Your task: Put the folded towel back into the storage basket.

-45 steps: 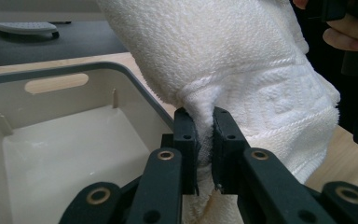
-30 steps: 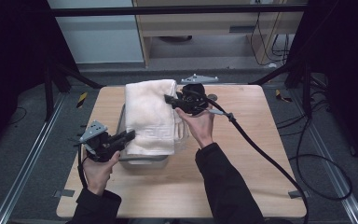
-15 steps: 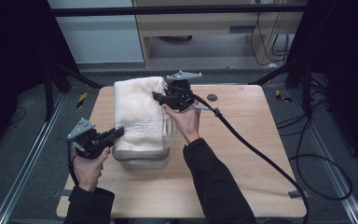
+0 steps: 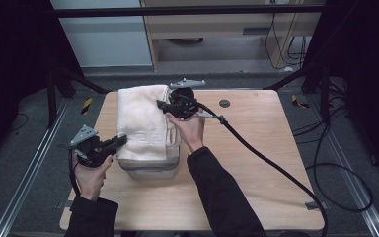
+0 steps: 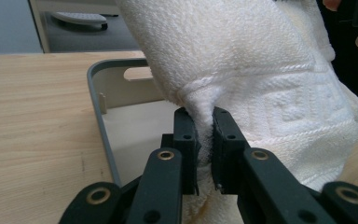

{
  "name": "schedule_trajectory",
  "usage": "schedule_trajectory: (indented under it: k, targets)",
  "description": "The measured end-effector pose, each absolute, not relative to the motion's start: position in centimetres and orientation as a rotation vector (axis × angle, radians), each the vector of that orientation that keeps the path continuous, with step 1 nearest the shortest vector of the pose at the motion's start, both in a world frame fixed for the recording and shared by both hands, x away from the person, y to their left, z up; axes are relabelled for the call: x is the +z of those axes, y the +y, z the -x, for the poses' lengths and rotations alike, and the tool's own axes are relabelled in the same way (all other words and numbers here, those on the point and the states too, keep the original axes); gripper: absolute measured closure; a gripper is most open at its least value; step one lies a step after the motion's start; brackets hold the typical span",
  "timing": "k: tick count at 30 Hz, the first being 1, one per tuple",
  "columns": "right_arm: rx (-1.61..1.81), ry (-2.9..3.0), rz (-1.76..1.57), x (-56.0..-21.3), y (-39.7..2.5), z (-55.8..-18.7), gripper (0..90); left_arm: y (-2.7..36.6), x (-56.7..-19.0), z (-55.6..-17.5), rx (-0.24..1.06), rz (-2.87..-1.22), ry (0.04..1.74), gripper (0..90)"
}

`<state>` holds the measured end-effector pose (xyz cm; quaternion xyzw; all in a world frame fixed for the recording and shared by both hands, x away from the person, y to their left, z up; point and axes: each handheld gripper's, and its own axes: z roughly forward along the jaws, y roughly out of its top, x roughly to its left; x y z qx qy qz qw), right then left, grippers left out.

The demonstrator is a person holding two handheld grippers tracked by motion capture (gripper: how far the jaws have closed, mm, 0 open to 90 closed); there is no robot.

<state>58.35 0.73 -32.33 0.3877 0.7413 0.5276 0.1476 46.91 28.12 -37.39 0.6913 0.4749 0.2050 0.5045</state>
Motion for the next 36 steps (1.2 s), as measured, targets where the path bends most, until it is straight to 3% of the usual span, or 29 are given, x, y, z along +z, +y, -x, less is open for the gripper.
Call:
schedule_trajectory:
  k: [36]
  targets:
    - [1.350,2.200,-1.198,-37.5,2.0,-60.0,65.3,27.6,-41.3,-48.8,0.474,-1.787,1.238,81.5]
